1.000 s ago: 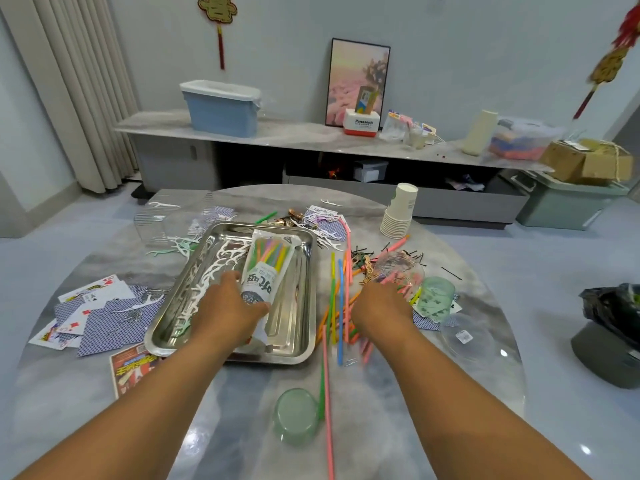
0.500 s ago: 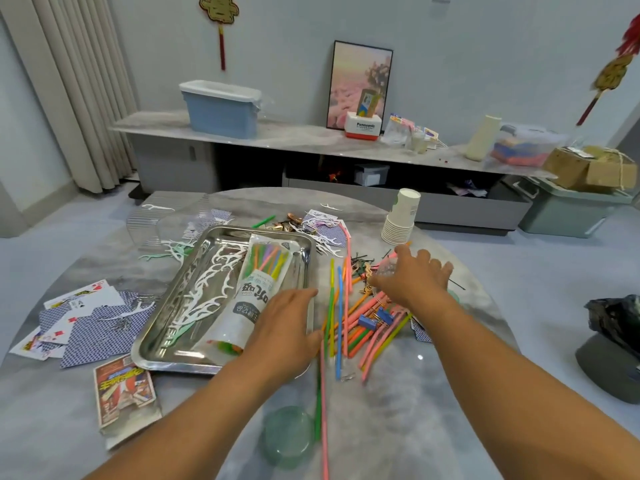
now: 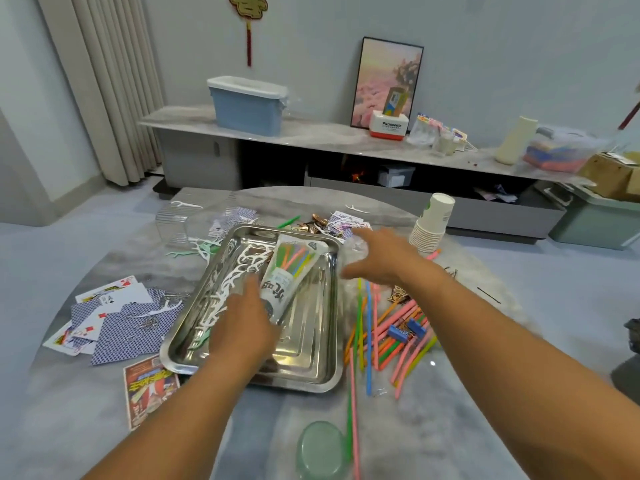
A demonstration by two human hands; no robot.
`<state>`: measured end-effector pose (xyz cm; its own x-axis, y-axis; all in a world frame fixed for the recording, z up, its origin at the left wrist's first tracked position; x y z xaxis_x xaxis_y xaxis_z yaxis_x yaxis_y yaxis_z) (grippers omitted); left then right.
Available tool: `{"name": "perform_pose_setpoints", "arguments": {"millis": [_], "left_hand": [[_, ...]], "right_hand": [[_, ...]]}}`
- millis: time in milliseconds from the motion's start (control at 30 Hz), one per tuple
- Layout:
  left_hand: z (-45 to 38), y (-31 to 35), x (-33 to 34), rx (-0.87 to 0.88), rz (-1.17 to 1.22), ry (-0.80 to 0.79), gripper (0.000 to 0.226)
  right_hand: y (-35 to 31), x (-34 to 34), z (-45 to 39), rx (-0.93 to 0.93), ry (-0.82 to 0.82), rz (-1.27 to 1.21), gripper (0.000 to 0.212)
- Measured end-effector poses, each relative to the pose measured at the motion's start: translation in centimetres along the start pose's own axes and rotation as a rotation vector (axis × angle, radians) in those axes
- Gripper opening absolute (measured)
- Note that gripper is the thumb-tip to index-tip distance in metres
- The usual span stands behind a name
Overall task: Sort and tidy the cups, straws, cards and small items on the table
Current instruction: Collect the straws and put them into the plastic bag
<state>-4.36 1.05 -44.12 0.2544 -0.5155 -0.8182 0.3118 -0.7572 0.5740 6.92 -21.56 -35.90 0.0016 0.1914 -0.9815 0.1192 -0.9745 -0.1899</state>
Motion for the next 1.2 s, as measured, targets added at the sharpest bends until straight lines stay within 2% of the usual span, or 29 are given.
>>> {"name": "perform_pose_setpoints", "arguments": {"millis": [67,133,300,400,500,600,633,733,833,933,1100,1200], "left_hand": [[-1.3,-0.8,-1.8,-0.077,0.165,0.073,0.069],[-2.5,-1.7,-3.6,-0.128,0.262,0.122,0.065],[-2.9,-3.5,-4.8,-0.123,0.192,0.144,0.070],[-2.5,-3.8,-3.9,-0.093,0.120,0.113,0.063],[-2.3,-3.6,-3.5,-0.086,0.105,0.081,0.060],[-2.1,-2.1,-3.8,-0.049,0.085,0.092,0.062],[-2.1,-1.4,-4.0,-0.020,0.043,0.118,0.065],[-1.8,1.1,-4.3,0.075,0.011,0.196,0.069],[-0.7,3.6,-3.8,0.159,0.099,0.198,0.072],[0.3,5.3,-2.9,0.259,0.129,0.147,0.071],[0.9,5.7,-2.3,0.288,0.138,0.064,0.063],[0.7,4.9,-1.9,0.251,0.111,0.013,0.062]], "right_hand": [[-3.4,1.8,0.7,-0.110,-0.052,-0.063,0.099],[-6.2,3.7,1.4,-0.204,-0.067,-0.098,0.099],[-10.1,7.8,2.1,-0.296,-0.052,-0.102,0.099],[-11.2,8.9,2.5,-0.303,-0.067,-0.119,0.096],[-9.8,8.1,2.5,-0.189,-0.010,-0.195,0.077],[-3.9,5.2,2.5,0.069,0.184,-0.319,0.036],[-1.4,4.6,2.7,0.147,0.218,-0.307,0.030],[5.5,3.5,4.8,0.338,0.239,-0.177,0.033],[10.1,3.8,6.7,0.475,0.162,-0.053,0.034],[11.2,5.1,7.4,0.448,0.046,-0.102,0.015],[9.8,5.8,7.3,0.351,0.056,-0.287,0.015],[8.3,6.5,7.5,0.327,-0.037,-0.322,0.012]]}}
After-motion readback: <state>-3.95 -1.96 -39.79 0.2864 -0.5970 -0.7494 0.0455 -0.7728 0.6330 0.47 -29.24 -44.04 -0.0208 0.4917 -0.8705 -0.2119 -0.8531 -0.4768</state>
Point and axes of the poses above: each hand's wrist, its own z-axis away from the middle knuckle, its own x-axis out of the palm, y = z × x, the point moved 9 cm from there along -z, towards the middle knuckle, and after that the axes turned 10 degrees about y, right-handed, at the moved point
